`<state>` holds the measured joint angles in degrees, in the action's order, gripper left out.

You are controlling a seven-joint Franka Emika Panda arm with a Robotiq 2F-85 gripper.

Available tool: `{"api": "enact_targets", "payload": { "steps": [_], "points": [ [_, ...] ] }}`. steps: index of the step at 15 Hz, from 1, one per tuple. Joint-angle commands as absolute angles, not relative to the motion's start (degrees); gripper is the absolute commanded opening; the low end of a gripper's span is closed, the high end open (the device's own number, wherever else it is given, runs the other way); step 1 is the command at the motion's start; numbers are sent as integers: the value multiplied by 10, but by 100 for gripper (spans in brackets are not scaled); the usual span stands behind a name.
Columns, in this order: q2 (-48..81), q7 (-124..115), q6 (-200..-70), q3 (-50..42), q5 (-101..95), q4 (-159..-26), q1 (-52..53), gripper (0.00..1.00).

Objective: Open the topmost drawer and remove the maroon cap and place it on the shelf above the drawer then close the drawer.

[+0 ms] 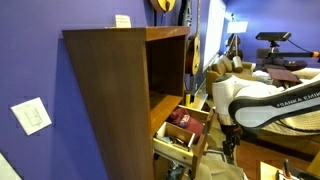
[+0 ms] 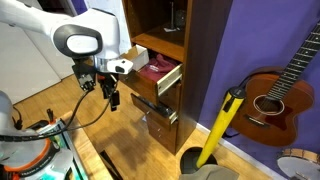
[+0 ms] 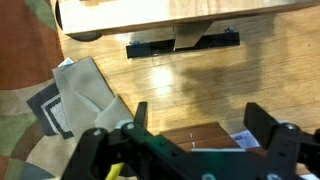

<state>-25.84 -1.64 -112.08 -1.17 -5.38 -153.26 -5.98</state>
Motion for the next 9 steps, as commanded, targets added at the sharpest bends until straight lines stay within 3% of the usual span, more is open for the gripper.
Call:
{"api": "enact_targets", "payload": {
  "steps": [1, 9],
  "points": [
    [-291, -35, -1090, -16, -80, -1529, -70, 100],
    [-345, -76, -1049, -4, -126, -1458, -86, 100]
  ]
}}
